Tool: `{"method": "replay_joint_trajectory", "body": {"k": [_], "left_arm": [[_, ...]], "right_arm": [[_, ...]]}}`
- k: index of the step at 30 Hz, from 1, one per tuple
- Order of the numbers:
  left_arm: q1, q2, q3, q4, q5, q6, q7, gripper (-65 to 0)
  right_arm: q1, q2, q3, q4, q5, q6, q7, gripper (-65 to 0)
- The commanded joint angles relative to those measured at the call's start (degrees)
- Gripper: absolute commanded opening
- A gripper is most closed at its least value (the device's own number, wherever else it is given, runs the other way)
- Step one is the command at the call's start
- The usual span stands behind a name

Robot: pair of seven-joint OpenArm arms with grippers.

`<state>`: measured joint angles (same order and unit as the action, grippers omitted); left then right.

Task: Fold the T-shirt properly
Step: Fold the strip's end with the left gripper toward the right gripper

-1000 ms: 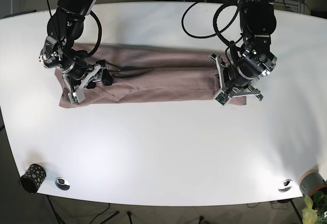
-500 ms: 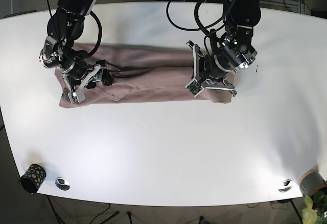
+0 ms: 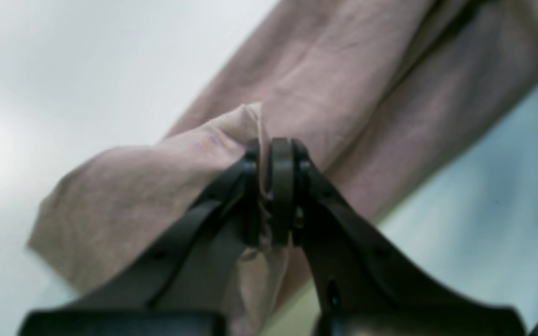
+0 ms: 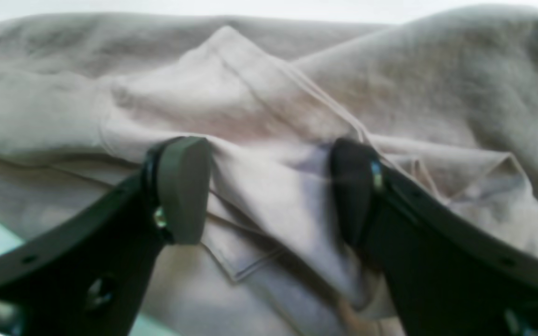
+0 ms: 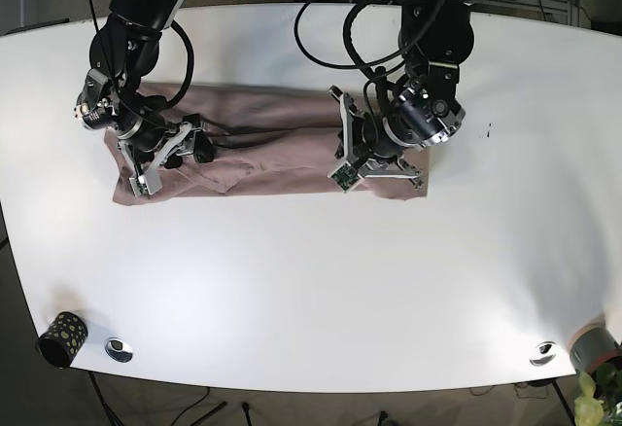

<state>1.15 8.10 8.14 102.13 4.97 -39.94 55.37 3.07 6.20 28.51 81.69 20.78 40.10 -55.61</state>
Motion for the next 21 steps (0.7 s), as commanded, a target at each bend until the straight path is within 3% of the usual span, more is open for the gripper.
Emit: {"method": "replay_joint_trajectory", "body": {"k": [1,14,21], "left_arm": [[-0.9,0.4,1.9,-3.2,-1.1,-0.1,-3.6,-64.6],[-1.1,0.9,3.9,-6.1,-1.2,-0.1,-8.3,-64.6],[-2.2,0.9,4.0,-6.3,-5.2,-0.1,-9.7,-64.6]], "right_arm": [[0.4,0.3,0.0,0.4,-0.6,-0.10,-1.1,-26.3],[0.3,0.2,0.0,0.4,-0.6,-0.10,-1.1,-26.3],[0.3,0.2,0.0,0.4,-0.6,-0.10,-1.1,-26.2]]}}
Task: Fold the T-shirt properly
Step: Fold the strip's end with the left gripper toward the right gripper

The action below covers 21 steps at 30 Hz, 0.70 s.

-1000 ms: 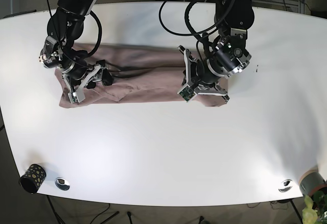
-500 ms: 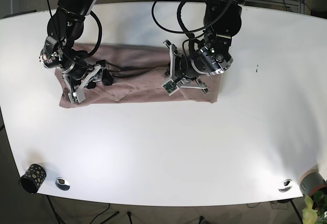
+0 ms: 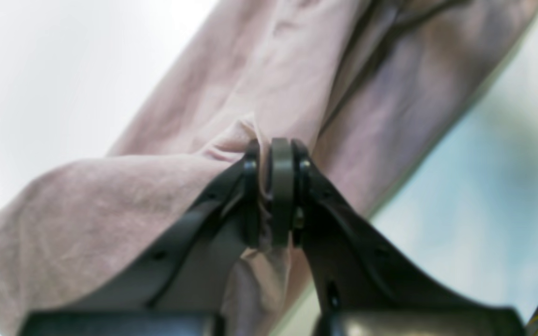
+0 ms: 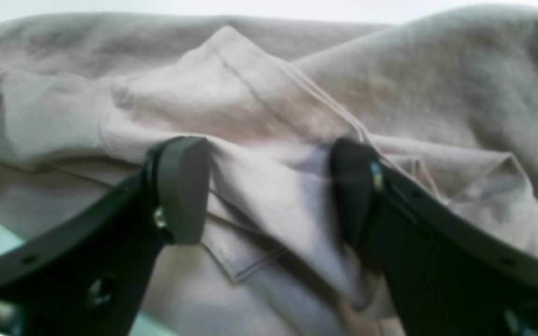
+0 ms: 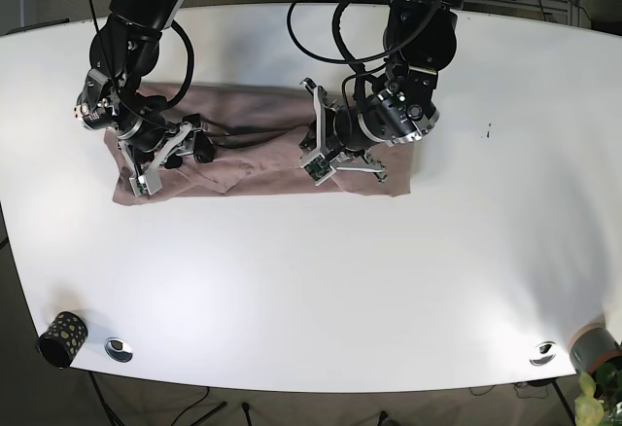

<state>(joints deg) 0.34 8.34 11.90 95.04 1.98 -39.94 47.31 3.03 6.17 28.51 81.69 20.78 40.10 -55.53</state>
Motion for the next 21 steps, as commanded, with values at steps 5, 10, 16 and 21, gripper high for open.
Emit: {"method": "replay_joint_trajectory", "body": {"k": [5,10,16,21], "left_arm": [[-1.6,0.7,2.6,-2.3,-3.1,-0.1,-1.5,-59.6],[-1.2,0.7,3.0,-1.9,-3.3,-0.1,-1.4,-32.5],[-0.2,0.7,2.7,4.0,-4.9,-0.1,2.1,-24.2],[0.1,0.7,-3.0,7.9,-10.1,-0.1,2.2,-24.2]], "right_arm": [[0.4,0.2,0.0,0.4,-0.6,-0.10,-1.2,-26.2],[0.4,0.2,0.0,0.4,-0.6,-0.10,-1.2,-26.2],[0.4,0.2,0.0,0.4,-0.6,-0.10,-1.2,-26.0],[0.4,0.2,0.0,0.4,-0.5,-0.10,-1.2,-26.0]]}}
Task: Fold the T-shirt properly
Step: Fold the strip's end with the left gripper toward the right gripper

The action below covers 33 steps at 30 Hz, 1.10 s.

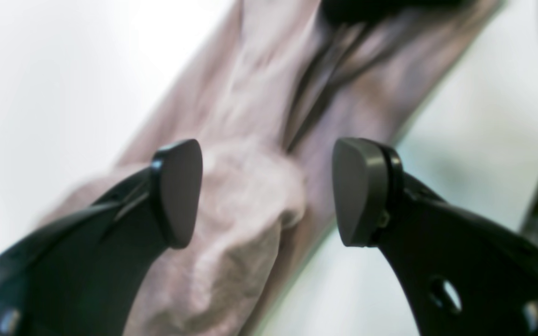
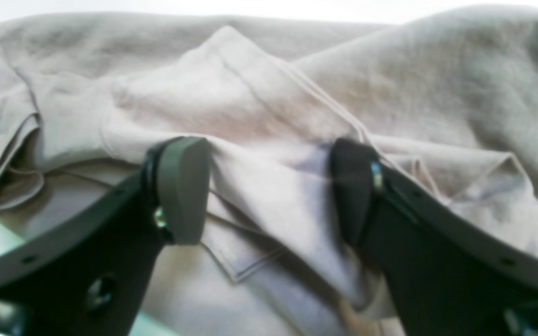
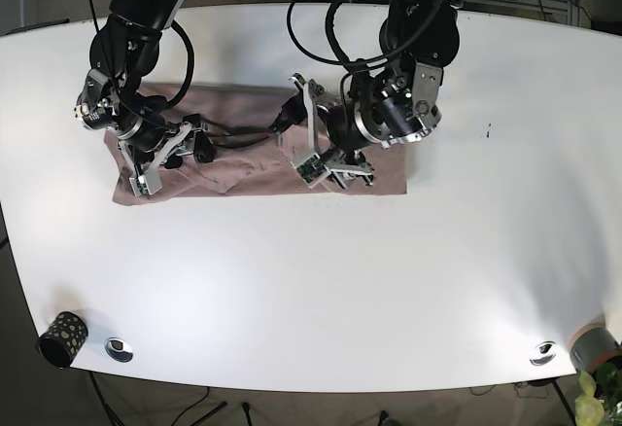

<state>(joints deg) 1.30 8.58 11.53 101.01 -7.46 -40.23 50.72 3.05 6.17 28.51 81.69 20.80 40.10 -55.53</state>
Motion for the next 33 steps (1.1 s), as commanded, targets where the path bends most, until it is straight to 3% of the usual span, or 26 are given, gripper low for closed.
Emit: {"method": "replay_joint_trajectory", "body": {"k": [1,7,21,33], "left_arm": [[-0.9,0.4,-4.5,2.0,-0.8,0.2,-1.2,-24.2],[-1.0,0.4,-11.7,1.6,-0.9,0.2,-1.1,-24.2],[-3.7,-2.7,-8.7,-14.3,-1.1,0.2,-1.6,-24.3],[-1.6,-2.4,-8.4,4.4,-1.2,0.2,-0.3,-24.2]], "right_arm": [[0.3,0.2,0.0,0.4,-0.4,-0.10,-1.2,-26.0],[0.3,0.2,0.0,0.4,-0.4,-0.10,-1.2,-26.0],[0.3,0.2,0.0,0.4,-0.4,-0.10,-1.2,-26.0],[1.1,0.3,0.5,2.7,0.1,-0.10,-1.6,-26.3]]}}
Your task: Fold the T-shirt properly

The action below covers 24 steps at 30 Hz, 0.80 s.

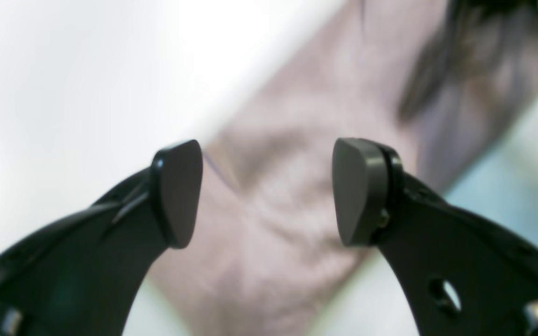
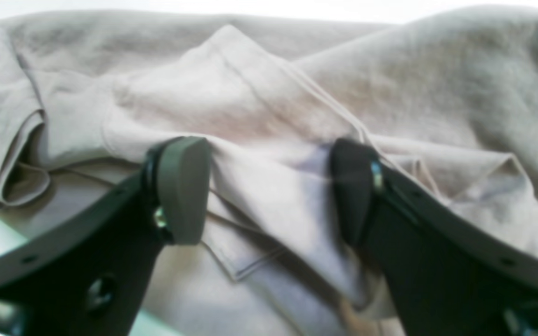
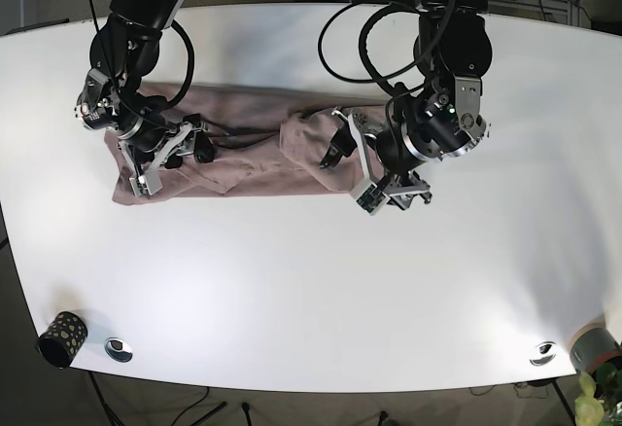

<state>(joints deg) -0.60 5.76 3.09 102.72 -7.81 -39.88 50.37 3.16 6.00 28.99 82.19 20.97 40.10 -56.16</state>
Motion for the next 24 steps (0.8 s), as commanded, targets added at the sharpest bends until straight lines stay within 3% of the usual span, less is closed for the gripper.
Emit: {"method": "replay_joint_trajectory", "body": {"k": [1,7,14,20,24], "left_arm": [[0.4,0.3,-0.1,3.4,-0.8,-0.1,0.7,-24.2],[2.3,-1.8,-2.3,3.8,-0.8,-0.1,1.5,-24.0],[4.2,-3.3,-4.9,0.1,-0.9,-0.1,1.3,-23.9],[3.2,-3.3,-8.1,-8.2,-0.9,-0.1,0.8,-24.0],[1.4,-3.4,-10.5,-14.1,-0.8,-0.1,-2.3,-24.2]], "right_arm": [[1.1,0.5,0.1,3.1,-0.1,-0.10,-1.1,-26.3],[2.4,1.0,6.0,5.9,6.9,-0.10,-5.9,-26.3],[5.7,4.8,14.7,5.7,13.9,-0.10,-11.7,-25.8],[7.0,8.8,18.5,5.3,14.2,-0.10,-12.0,-25.7],[8.2,11.9,21.4,-0.7,14.4,-0.10,-12.0,-25.7]]}}
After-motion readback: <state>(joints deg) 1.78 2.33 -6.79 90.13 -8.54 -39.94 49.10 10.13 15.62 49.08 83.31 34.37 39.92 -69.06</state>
